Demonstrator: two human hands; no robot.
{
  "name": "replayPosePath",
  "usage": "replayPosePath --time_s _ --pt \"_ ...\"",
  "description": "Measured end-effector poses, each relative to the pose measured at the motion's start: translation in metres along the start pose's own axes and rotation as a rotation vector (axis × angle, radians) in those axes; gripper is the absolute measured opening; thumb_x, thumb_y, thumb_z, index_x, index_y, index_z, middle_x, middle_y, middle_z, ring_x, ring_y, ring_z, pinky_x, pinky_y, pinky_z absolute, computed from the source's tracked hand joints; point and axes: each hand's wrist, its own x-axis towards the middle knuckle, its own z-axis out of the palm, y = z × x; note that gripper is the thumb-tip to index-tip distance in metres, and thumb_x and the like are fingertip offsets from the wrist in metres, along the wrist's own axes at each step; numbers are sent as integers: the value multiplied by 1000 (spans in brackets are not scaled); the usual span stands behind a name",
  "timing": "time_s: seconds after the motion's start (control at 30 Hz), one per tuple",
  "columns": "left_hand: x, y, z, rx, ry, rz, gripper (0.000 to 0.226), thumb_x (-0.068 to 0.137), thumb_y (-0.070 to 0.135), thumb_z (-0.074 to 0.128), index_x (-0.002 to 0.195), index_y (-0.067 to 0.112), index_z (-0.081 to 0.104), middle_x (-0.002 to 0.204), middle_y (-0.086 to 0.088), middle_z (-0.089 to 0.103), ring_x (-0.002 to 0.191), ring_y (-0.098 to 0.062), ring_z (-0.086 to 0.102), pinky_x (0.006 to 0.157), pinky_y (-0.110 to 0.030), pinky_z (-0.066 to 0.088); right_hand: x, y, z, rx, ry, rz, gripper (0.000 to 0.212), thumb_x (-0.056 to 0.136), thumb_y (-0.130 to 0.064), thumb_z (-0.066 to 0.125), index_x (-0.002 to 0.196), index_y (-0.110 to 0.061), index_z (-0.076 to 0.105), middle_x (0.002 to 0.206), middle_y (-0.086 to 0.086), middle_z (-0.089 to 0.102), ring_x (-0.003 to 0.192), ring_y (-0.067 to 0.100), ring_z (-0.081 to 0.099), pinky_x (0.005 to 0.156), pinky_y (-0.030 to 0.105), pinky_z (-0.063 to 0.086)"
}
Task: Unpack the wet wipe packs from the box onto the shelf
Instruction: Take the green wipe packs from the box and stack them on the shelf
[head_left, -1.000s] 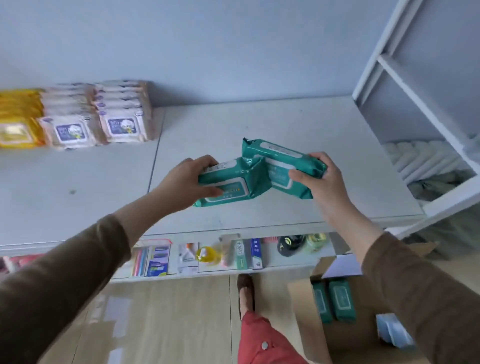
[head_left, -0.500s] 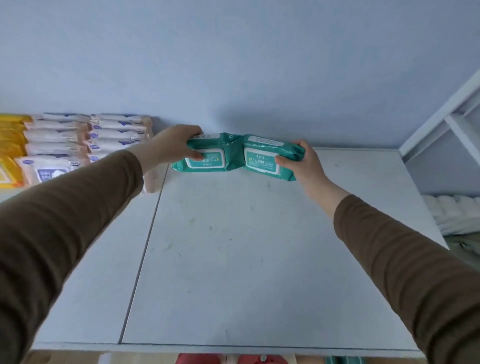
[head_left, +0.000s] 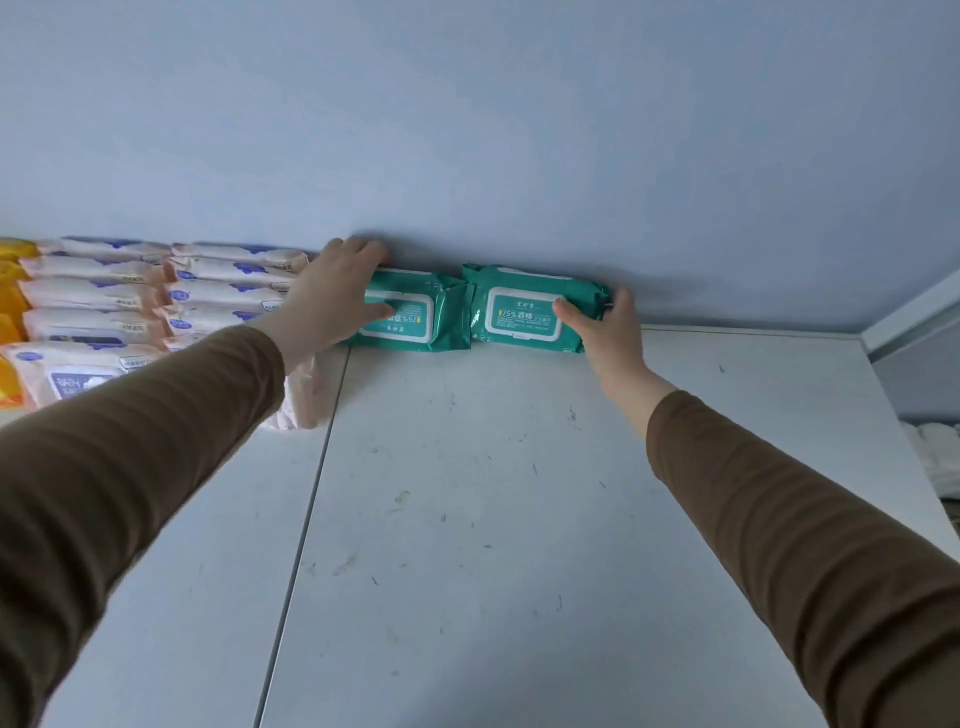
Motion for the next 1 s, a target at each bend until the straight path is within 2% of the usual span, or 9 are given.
replayPosePath --time_s 0.07,0.13,0.3,0.43,0.53,0.63,0.73,0.8,1.0 --pt "-7 8 7 36 75 79 64 74 42 79 126 16 52 125 -9 51 113 -32 44 89 -48 45 -9 5 9 -52 17 -42 68 69 -42 86 116 -16 44 111 -3 62 99 15 63 88 34 52" --pt "-7 15 14 100 60 109 68 74 46 79 128 16 50 122 -8 52 112 -32 45 89 -47 47 -12 6 15 -126 32 -80 69 72 -38 86 117 -12 39 113 -1 59 98 16 60 84 30 49" --pt "-3 18 29 82 120 -75 58 76 43 77 118 14 50 120 -11 52 109 -36 46 87 -50 44 2 3 19 -252 34 -94 64 76 -35 84 114 -17 36 112 -5 59 96 17 60 80 27 44" --pt "-5 25 30 146 136 -68 57 78 42 76 117 11 48 119 -13 51 108 -36 47 85 -50 45 2 1 20 -293 44 -56 61 77 -33 83 111 -21 33 112 -4 60 100 20 62 79 25 43" --pt "-8 34 27 165 144 -86 60 78 42 77 119 9 48 119 -15 52 110 -37 47 89 -49 45 -3 -9 16 -329 52 9 72 71 -41 85 118 -18 36 123 3 59 112 25 59 91 33 49" --pt "-20 45 26 145 175 -107 70 75 39 79 129 9 44 127 -16 48 118 -37 44 100 -47 40 -15 -14 6 -413 80 59 86 67 -44 87 129 -11 37 135 11 52 126 32 48 102 41 45" --pt "-44 60 25 107 201 -97 72 77 34 78 133 9 41 133 -16 45 122 -37 42 103 -46 38 -44 -8 -12 -507 24 49 83 77 -36 80 139 -7 34 142 14 45 131 33 40 103 40 39" --pt "-66 75 25 69 173 -82 67 82 36 74 134 9 41 134 -14 45 123 -35 41 103 -45 39 -70 -1 -27 -573 -26 0 77 81 -36 75 142 -9 36 140 13 46 131 33 41 103 39 39" --pt "-155 142 28 -113 27 52 53 88 38 66 132 13 51 128 -5 53 121 -27 45 98 -41 43 -183 22 -84 -736 -92 -167 55 86 -33 66 135 -17 48 134 5 52 126 27 43 101 41 42"
